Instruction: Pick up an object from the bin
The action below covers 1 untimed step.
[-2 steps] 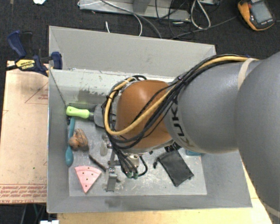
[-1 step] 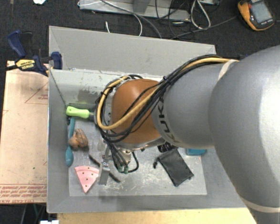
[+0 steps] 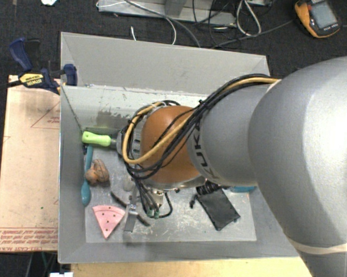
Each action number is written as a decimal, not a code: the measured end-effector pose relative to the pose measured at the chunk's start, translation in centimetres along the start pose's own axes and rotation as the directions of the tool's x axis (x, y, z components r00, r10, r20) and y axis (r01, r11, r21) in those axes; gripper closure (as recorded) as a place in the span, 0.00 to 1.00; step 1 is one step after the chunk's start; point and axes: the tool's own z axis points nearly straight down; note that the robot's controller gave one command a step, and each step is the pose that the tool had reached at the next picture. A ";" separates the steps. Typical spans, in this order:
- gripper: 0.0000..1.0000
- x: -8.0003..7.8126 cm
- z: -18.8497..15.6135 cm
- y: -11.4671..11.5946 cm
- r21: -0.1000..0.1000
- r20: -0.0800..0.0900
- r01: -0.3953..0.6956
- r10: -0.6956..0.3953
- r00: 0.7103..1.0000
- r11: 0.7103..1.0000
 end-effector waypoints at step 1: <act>1.00 -0.4 2.2 2.5 -0.003 0.005 0.288 -0.288 0.958 0.958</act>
Offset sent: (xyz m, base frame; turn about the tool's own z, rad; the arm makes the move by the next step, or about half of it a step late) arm 0.0000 0.0000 0.0000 0.0000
